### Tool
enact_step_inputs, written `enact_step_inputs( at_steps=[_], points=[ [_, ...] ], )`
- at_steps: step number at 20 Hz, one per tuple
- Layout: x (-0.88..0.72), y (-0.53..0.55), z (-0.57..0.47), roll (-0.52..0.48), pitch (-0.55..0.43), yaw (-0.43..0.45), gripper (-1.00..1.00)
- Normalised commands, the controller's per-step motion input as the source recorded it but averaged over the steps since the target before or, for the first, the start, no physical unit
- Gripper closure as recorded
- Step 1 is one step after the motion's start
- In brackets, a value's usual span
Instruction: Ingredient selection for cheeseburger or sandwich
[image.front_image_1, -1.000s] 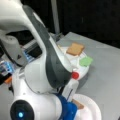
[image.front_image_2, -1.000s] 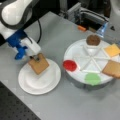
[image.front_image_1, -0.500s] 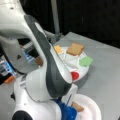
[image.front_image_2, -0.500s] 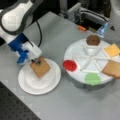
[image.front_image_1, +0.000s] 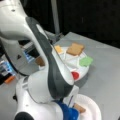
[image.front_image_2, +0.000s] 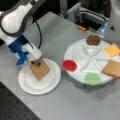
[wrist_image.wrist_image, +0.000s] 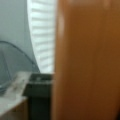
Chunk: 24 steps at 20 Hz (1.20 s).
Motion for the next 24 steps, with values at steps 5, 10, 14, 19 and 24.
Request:
enact_step_inputs(
  at_steps=[5,10,14,19,24],
  points=[
    [0.33,-0.16,-0.08,0.199,-0.046,0.135,1.00],
    [0.29,-0.15,-0.09,0.217,-0.058,0.135,1.00],
    [0.29,-0.15,-0.07,0.207,-0.069,0.135,-1.00],
    [0.29,-0.15,-0.04,0.195,-0.062,0.128,-1.00],
    [0.27,-0.15,-0.03,0.203,-0.051,0.127,-1.00]
  ],
)
